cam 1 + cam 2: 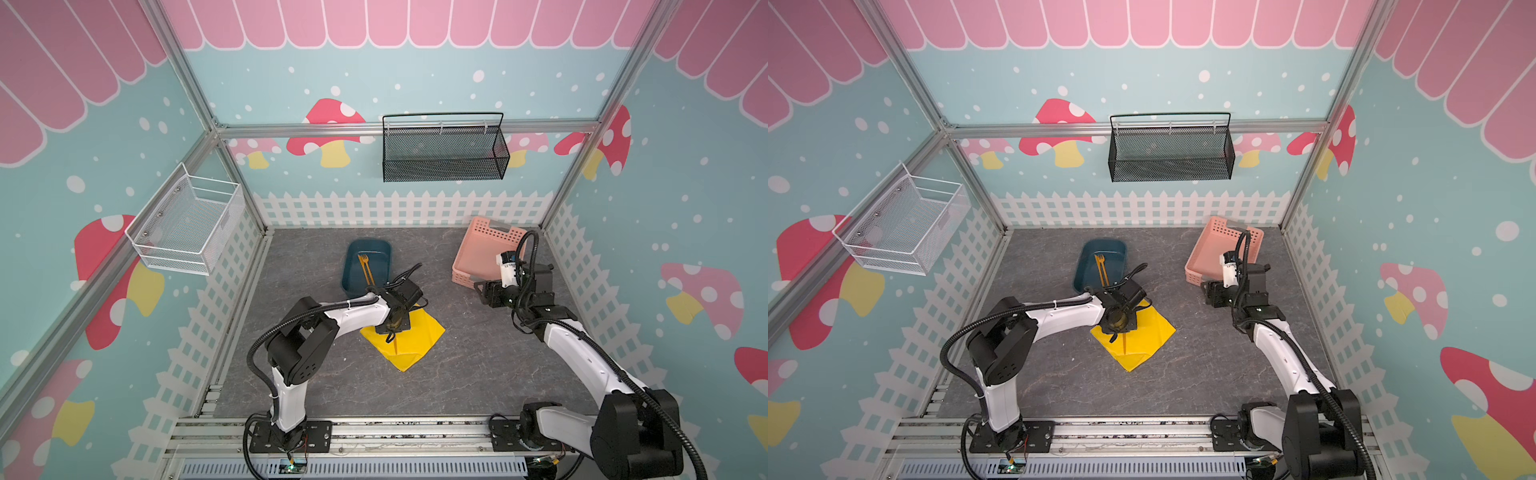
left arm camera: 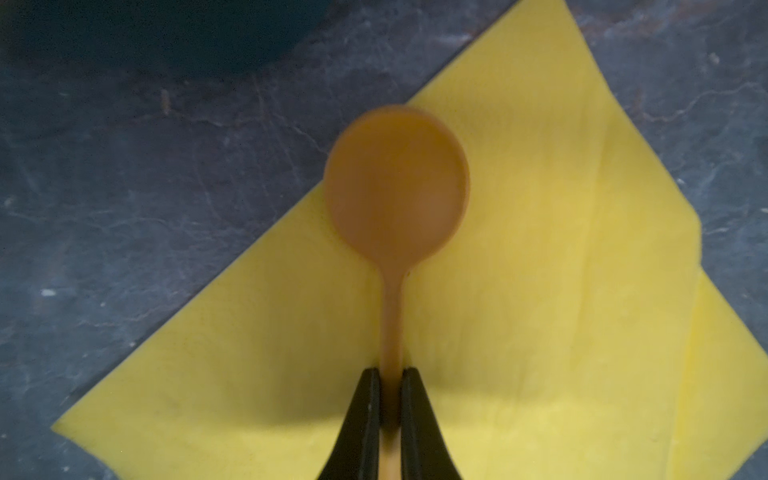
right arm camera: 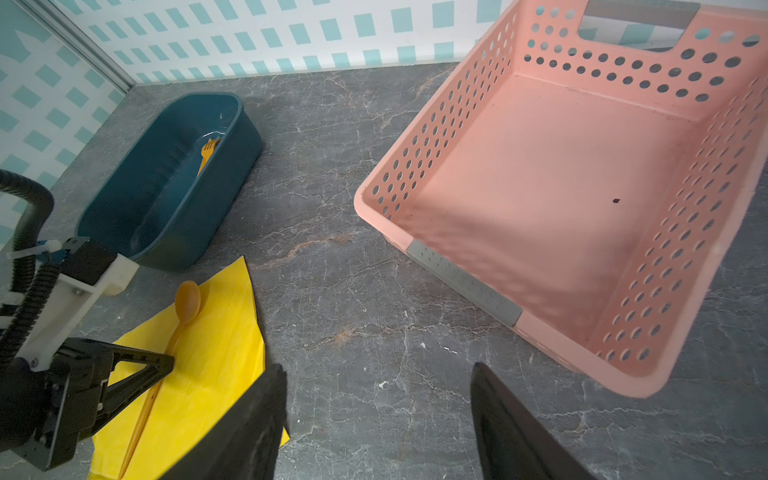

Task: Place the utensils on the paper napkin and roll it up
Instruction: 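Lower the spoon onto the napkin with the left gripper, then open the left gripper, release the spoon, and move over the teal tray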

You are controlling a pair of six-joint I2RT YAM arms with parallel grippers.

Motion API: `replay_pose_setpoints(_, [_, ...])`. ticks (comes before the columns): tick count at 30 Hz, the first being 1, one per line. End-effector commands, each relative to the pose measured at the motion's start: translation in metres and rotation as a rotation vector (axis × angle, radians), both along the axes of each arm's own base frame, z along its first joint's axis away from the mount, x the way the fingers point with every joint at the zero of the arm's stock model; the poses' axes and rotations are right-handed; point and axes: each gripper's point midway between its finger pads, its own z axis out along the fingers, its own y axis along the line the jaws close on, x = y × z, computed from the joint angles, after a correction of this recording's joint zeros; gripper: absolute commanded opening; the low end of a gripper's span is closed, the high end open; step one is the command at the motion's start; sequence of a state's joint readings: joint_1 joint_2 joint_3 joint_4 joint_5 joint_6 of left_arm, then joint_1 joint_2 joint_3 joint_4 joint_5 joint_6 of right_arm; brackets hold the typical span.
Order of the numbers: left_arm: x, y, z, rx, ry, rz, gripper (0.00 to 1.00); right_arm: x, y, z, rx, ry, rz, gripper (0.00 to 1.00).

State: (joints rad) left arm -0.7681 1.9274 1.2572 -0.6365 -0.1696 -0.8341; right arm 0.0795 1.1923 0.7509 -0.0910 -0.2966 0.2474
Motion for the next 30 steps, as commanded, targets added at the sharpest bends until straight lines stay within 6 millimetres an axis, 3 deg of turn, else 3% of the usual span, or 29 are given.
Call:
replay_pose_setpoints(1, [0.005,-0.001,-0.002,0.01,-0.018,0.024,0.12,-0.003,0.003,0.008,-0.005,-0.021,0.021,0.71])
replay_pose_setpoints(10, [0.006,-0.001,0.003,0.007,-0.029,0.027,0.19,-0.002,0.003,0.01,-0.006,-0.023,0.02,0.71])
replay_pose_setpoints(19, [0.009,-0.002,0.025,-0.015,-0.063,0.027,0.23,-0.001,0.003,0.016,-0.006,-0.031,0.019,0.71])
replay_pose_setpoints(30, [0.026,0.0,0.088,-0.035,-0.172,0.003,0.23,-0.001,0.002,0.023,-0.006,-0.038,0.015,0.72])
